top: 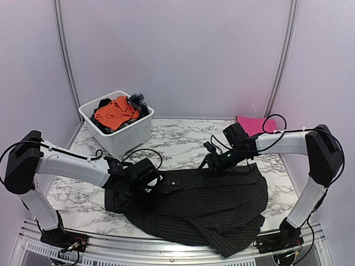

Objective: Fold and stack the mixed laundry pile
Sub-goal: Adjust the 1/3-folded shirt at the center of the board.

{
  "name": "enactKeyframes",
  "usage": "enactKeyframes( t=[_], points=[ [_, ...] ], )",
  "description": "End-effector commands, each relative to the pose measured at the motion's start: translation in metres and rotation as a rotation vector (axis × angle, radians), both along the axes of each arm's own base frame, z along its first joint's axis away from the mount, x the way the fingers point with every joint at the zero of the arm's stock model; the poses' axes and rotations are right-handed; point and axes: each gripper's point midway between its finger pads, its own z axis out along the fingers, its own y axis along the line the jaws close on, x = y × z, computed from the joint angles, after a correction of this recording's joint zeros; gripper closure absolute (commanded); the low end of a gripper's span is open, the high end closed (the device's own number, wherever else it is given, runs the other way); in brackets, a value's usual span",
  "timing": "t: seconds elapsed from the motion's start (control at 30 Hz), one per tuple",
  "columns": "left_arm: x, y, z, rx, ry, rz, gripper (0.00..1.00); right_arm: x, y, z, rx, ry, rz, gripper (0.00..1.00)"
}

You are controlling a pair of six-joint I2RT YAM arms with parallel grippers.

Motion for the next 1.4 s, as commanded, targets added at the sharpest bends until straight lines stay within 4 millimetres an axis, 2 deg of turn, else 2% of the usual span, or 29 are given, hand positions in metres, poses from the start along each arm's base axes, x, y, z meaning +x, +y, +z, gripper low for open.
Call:
enactKeyframes(
  t=[0.0, 0.17, 0.23, 0.3, 0.37, 0.43, 0.53, 0.73, 0.87, 1.0, 1.1, 1.17, 1.27, 1.37],
  points=[
    [0.009, -0.018, 0.034, -0.132, -0.045, 0.033, 0.38, 0.008, 0.035, 0.005, 0.041, -0.023, 0.018, 0.41],
    [0.006, -0.026, 0.036, -0.162, -0.013, 0.042, 0.38, 0.018, 0.061, -0.013, 0.05, 0.004, 0.03, 0.42],
    [0.006, -0.035, 0.058, -0.238, -0.016, 0.038, 0.38, 0.019, 0.071, -0.016, 0.055, 0.011, 0.048, 0.44],
    [0.009, -0.048, 0.092, -0.347, -0.044, 0.03, 0.35, 0.018, 0.078, -0.019, 0.051, 0.016, 0.064, 0.45],
    [0.023, -0.053, 0.12, -0.39, -0.108, 0.047, 0.29, 0.016, 0.08, -0.019, 0.05, 0.023, 0.06, 0.45],
    [0.048, -0.051, 0.131, -0.379, -0.135, 0.09, 0.22, 0.016, 0.076, -0.017, 0.043, 0.015, 0.052, 0.45],
    [0.079, -0.047, 0.119, -0.346, -0.045, 0.117, 0.21, 0.014, 0.067, -0.008, 0.042, -0.006, 0.039, 0.45],
    [0.079, -0.065, 0.084, -0.252, 0.087, -0.109, 0.18, 0.015, 0.033, 0.008, 0.036, -0.031, -0.032, 0.45],
    [0.095, -0.077, 0.06, -0.228, 0.15, -0.131, 0.18, 0.014, 0.017, 0.016, 0.036, -0.043, -0.077, 0.45],
    [0.105, -0.083, 0.03, -0.182, 0.178, -0.132, 0.19, 0.01, 0.009, 0.021, 0.037, -0.05, -0.095, 0.45],
    [0.102, -0.087, 0.02, -0.178, 0.201, -0.159, 0.29, 0.008, 0.007, 0.024, 0.03, -0.06, -0.09, 0.45],
    [0.1, -0.087, 0.019, -0.179, 0.206, -0.174, 0.41, 0.009, 0.005, 0.026, 0.023, -0.072, -0.089, 0.45],
    [0.101, -0.085, 0.032, -0.193, 0.177, -0.183, 0.62, 0.009, 0.004, 0.028, 0.015, -0.083, -0.082, 0.45],
    [0.101, -0.086, 0.058, -0.247, 0.124, -0.192, 0.86, 0.012, 0.007, 0.032, 0.03, -0.103, -0.072, 0.44]
  ],
)
